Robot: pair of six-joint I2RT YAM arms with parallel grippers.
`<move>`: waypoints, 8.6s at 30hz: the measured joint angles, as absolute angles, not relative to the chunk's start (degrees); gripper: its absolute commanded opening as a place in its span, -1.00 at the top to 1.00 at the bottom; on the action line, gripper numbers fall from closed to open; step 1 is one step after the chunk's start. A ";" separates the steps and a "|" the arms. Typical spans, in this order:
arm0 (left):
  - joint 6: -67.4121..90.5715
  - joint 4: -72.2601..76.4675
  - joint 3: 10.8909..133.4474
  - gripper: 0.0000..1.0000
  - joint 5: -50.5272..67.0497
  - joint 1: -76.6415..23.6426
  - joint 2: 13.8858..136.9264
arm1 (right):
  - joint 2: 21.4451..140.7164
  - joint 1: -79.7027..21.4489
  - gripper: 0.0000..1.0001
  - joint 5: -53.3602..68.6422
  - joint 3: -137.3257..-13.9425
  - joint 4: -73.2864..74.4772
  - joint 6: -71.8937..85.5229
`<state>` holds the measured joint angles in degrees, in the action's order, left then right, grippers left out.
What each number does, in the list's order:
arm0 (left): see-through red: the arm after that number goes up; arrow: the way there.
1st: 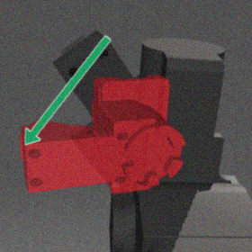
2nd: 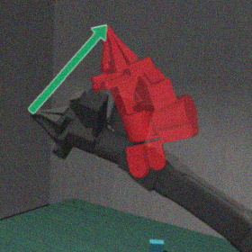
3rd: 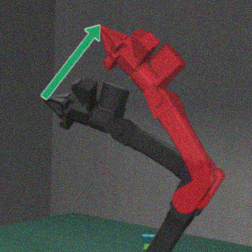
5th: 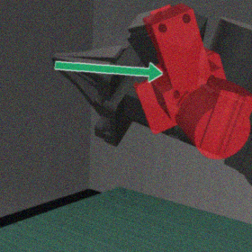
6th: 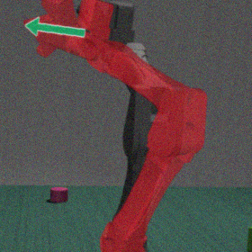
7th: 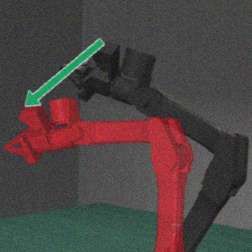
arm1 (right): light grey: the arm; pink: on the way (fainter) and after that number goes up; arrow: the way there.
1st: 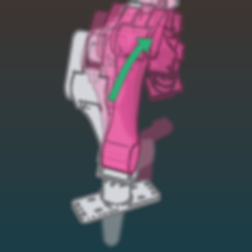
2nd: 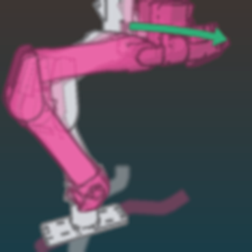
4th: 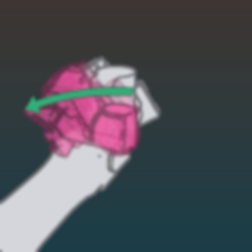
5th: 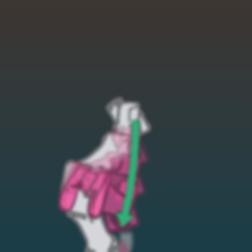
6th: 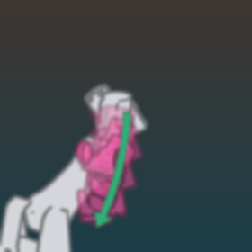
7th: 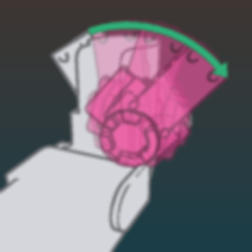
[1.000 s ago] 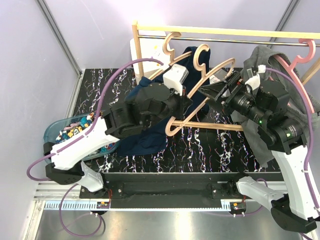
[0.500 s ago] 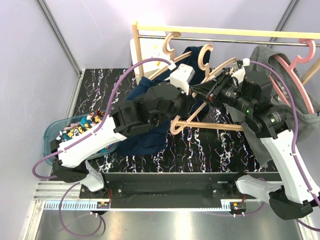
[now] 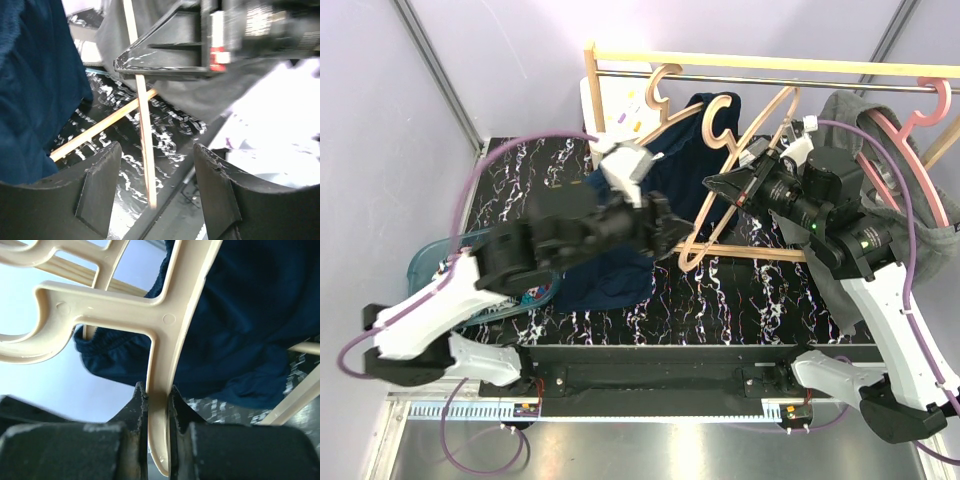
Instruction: Remove the shorts from the hanger
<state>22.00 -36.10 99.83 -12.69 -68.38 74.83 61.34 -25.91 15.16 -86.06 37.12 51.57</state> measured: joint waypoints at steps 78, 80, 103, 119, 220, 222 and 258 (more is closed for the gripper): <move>19.16 -50.68 107.79 -0.78 -7.46 -44.14 72.07 | 77.03 -13.32 -1.00 12.43 -138.12 77.43 28.01; 19.18 -50.43 107.35 -0.76 -6.04 -43.72 72.66 | 78.81 -13.28 -0.99 12.34 -144.77 77.34 25.85; 18.37 -46.89 108.07 1.00 6.26 -42.78 80.75 | 78.94 -13.10 -0.99 41.74 -137.29 57.98 31.86; 9.50 -17.98 80.49 1.00 0.69 -43.00 65.36 | 79.53 -13.10 -0.99 41.71 -134.06 58.28 30.81; 14.02 -19.29 77.49 1.00 -2.17 -48.23 58.70 | 88.49 -47.99 -0.59 -10.52 -123.22 58.94 56.62; 14.02 -19.40 77.49 1.00 -2.20 -48.40 58.72 | 86.21 -48.45 -0.59 -11.49 -119.50 56.14 56.64; 14.48 -20.71 77.49 1.00 -3.92 -48.49 58.30 | 99.11 -58.41 -0.43 -24.10 -143.09 66.26 51.81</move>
<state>14.48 -20.71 77.49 -3.92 -48.49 58.30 99.11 -58.41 -24.10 -143.09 66.26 51.81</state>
